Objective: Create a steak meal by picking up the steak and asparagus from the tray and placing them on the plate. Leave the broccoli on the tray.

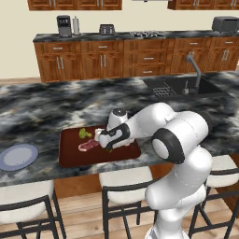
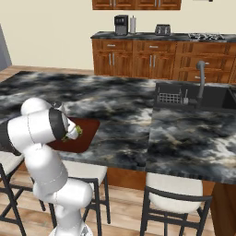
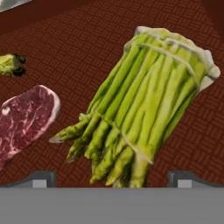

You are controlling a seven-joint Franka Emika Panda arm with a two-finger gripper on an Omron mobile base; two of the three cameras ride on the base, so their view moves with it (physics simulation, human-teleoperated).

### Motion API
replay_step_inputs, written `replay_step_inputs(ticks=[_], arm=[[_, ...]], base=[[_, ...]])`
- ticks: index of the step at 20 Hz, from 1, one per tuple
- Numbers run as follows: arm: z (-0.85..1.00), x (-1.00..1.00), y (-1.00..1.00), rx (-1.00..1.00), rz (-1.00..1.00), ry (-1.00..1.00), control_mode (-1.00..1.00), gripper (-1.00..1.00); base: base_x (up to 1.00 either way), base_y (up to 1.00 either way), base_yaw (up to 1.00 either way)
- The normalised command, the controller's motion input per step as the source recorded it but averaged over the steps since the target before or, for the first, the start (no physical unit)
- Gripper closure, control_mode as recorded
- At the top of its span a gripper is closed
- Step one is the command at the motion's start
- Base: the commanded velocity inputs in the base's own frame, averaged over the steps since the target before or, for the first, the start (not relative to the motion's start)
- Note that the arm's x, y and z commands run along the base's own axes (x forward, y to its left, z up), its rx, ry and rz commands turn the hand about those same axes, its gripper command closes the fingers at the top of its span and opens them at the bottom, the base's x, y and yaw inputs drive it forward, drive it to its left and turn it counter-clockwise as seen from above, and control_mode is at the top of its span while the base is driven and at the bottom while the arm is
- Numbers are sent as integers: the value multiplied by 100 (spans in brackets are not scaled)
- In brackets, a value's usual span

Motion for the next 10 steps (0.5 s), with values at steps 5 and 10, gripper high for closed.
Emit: replay_step_inputs(ticks=[5, 10], arm=[[-21, 35, 0, 0, -10, -1, -100, -100], [-23, 23, 0, 0, -10, -7, -100, -100]], base=[[0, 0, 0], [0, 0, 0]])
